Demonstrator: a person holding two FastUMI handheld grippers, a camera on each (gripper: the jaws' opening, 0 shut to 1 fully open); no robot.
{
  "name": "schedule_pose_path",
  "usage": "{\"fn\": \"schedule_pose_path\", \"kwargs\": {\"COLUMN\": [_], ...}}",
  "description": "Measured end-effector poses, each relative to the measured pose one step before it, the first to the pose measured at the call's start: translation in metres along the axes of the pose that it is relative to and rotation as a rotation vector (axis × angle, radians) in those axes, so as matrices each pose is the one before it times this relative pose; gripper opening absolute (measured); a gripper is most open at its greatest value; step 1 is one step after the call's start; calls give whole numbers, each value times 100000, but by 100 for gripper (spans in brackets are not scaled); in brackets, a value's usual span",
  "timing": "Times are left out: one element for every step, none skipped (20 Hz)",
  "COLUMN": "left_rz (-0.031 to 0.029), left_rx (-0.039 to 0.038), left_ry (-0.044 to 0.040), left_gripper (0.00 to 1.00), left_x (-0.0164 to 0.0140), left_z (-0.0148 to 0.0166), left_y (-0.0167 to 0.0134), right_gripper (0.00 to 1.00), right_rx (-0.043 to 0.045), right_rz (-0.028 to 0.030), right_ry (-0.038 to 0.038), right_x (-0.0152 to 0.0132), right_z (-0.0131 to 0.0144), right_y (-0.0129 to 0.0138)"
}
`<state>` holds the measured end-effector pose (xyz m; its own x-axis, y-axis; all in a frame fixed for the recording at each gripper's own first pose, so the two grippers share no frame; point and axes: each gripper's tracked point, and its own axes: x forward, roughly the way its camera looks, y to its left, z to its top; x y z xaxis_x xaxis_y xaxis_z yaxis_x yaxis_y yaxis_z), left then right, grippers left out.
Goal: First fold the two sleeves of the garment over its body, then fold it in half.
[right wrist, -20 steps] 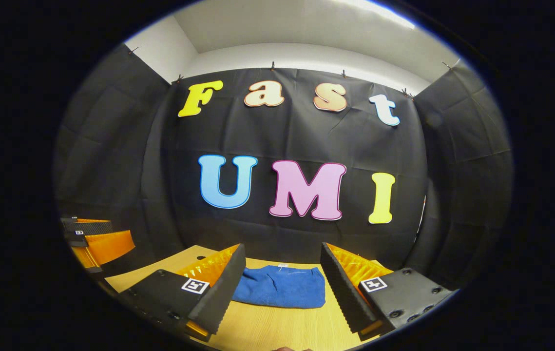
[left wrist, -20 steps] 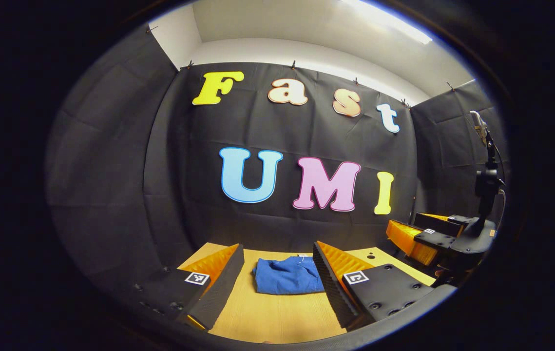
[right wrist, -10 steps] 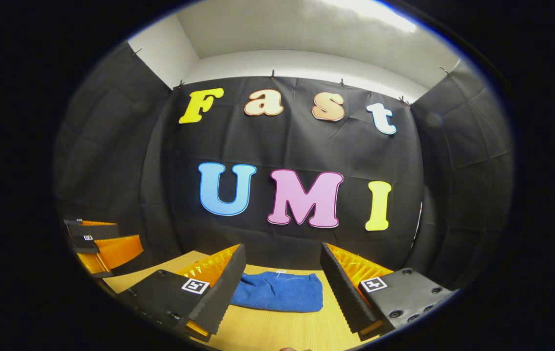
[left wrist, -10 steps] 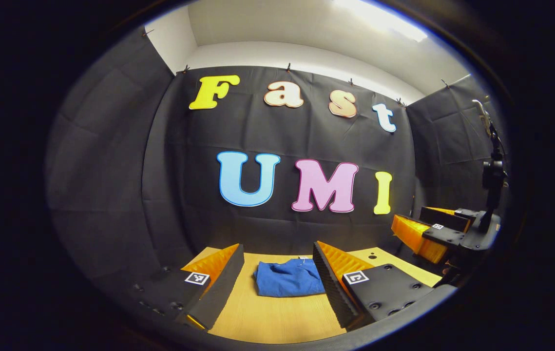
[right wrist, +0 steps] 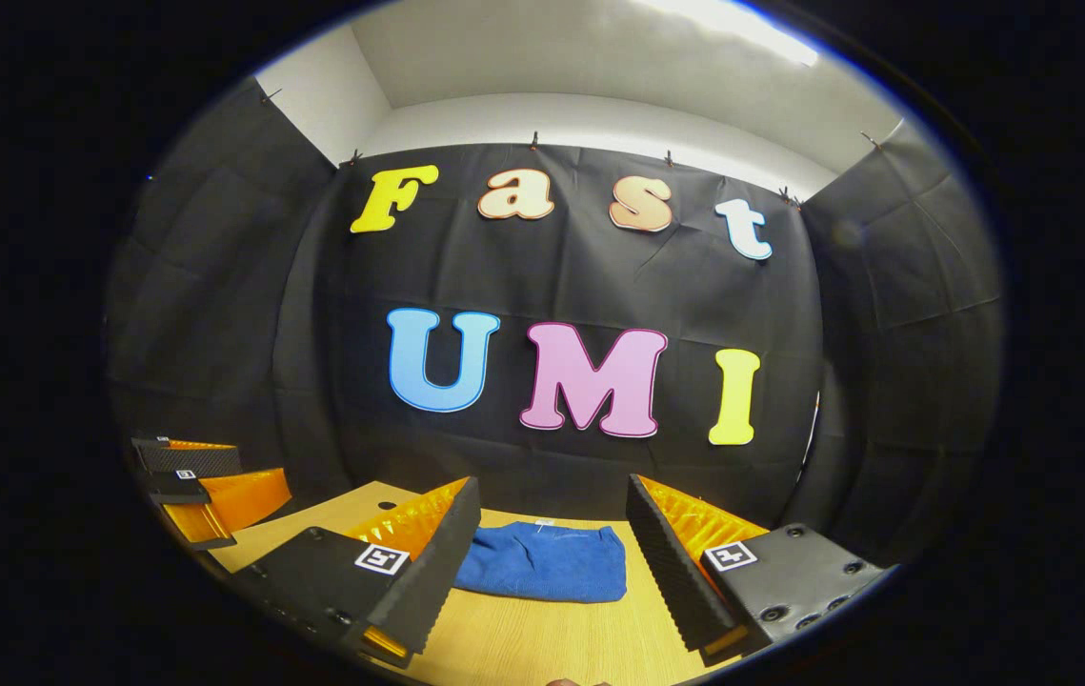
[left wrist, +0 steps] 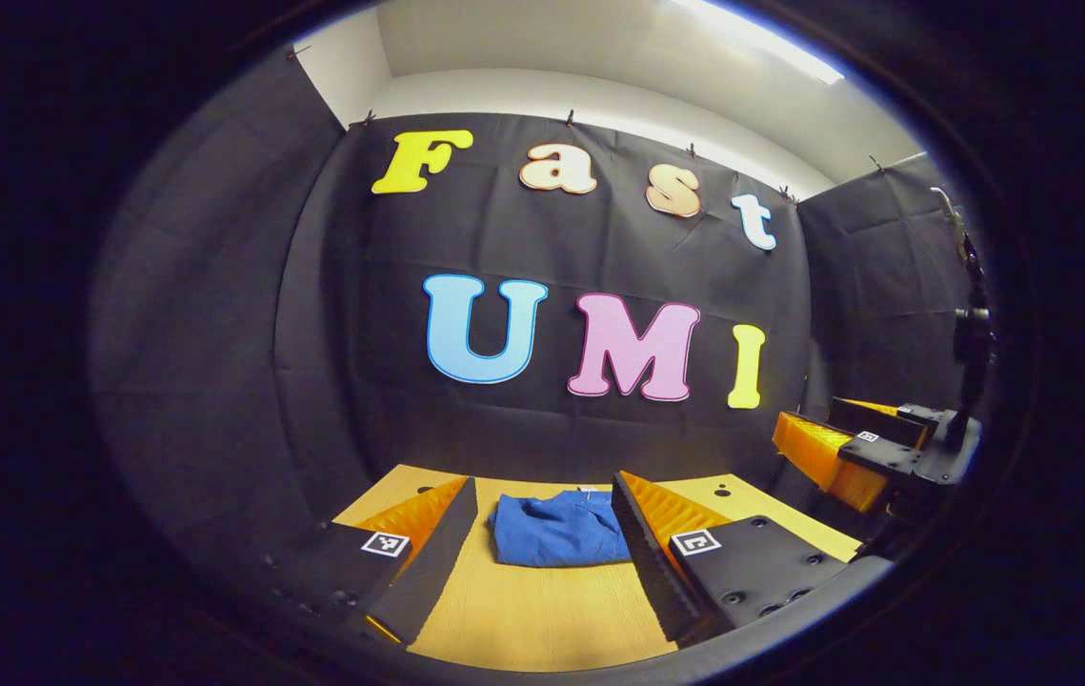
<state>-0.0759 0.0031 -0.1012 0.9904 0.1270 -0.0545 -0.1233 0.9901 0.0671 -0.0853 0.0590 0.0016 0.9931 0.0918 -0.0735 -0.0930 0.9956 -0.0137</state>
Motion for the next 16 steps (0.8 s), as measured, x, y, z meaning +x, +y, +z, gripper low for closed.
{"fn": "schedule_pose_path", "kwargs": {"left_rz": [-187,-244,-160,20,-87,-84,-118,-174,-113,14,24,-73,3,-143,-246,-52], "left_rx": [-90,7,165,223,241,313,381,520,621,577,288,22,-254,-352,-249,-126], "left_ry": [354,362,218,138,40,34,-3,-87,-83,-128,-98,-97,9,104,86,119], "left_gripper": [82,80,80,82,82,82,80,84,82,82,82,82,82,82,82,82], "left_x": [61,7,89,79,31,-52,3,-25,2,-93,70,75,72,14,85,31], "left_z": [-14,-124,37,-42,-16,-58,49,-24,83,2,46,-21,-6,-31,-13,-101], "left_y": [-44,-50,-81,51,-107,-30,-98,-45,-140,56,-73,-6,-74,-28,-72,17], "right_gripper": [96,96,96,96,96,96,96,96,96,96,96,96,96,96,96,96], "right_rx": [-3,311,344,128,-110,63,141,68,83,166,89,-135,-172,-186,-32,48], "right_rz": [96,38,77,-24,-118,-21,18,-86,-160,-220,-131,-175,-24,-235,-77,-160], "right_ry": [80,-23,-212,-174,-120,-55,-18,-247,-232,-221,-164,-30,37,136,123,-108], "right_x": [-65,48,-82,95,40,84,-72,55,-26,47,-83,83,4,-78,-70,54], "right_z": [8,-7,104,92,-20,-10,60,25,61,4,101,-3,-12,-139,-15,31], "right_y": [17,20,44,46,-68,22,41,23,-105,-57,-75,7,-62,-62,-98,-37]}}
